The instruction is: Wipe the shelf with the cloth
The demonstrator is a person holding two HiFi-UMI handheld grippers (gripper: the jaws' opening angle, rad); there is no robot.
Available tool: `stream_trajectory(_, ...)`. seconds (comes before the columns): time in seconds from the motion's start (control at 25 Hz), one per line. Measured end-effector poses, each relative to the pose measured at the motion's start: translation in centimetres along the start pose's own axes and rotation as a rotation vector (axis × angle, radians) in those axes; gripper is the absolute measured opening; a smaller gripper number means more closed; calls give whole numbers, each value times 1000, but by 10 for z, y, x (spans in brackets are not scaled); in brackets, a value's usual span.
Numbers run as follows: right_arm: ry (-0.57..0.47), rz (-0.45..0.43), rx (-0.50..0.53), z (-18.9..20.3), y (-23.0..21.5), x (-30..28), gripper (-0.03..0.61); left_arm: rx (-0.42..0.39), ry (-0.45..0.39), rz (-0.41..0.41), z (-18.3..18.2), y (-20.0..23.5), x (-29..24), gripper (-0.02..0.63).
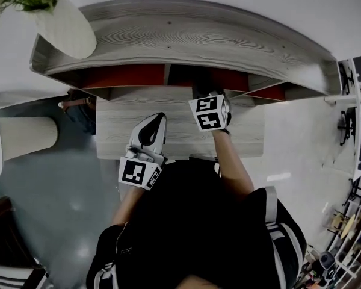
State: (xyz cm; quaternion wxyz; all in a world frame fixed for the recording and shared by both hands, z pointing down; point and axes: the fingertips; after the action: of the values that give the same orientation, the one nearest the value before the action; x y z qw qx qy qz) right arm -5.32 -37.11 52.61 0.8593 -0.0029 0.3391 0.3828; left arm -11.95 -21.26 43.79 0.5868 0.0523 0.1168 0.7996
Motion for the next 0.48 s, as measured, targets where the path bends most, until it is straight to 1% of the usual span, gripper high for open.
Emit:
stream_trajectory(0.24, -33, -71, 56, -19, 41, -7, 54, 3, -18, -54, -4, 13, 25, 5)
stream_trajectory(0.48, -69, -137, 118, -28, 72, -7, 54, 4, -36, -59, -7, 13, 34, 5)
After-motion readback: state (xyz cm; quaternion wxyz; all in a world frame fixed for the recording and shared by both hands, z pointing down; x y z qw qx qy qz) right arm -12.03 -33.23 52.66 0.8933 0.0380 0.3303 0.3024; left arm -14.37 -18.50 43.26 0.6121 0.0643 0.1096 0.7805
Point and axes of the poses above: the fingertips, and each gripper's own axes: x backward along the fingers, y to its left, z out of its underside
